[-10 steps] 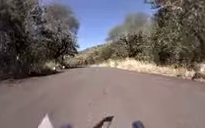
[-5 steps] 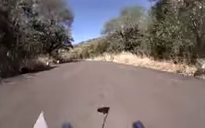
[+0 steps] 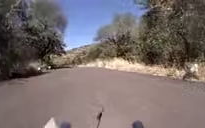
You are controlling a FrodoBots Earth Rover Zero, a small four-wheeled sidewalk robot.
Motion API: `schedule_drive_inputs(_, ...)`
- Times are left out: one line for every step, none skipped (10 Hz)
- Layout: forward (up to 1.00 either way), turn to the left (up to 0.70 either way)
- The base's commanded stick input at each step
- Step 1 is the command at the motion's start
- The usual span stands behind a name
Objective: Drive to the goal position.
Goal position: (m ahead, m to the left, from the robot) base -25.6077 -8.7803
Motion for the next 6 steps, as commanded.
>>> schedule_drive_inputs(0.00, -0.85)
schedule_drive_inputs(0.00, -0.85)
schedule_drive_inputs(0.00, -0.85)
schedule_drive_inputs(0.00, -0.85)
schedule_drive_inputs(0.00, -0.85)
schedule_drive_inputs(0.00, -0.85)
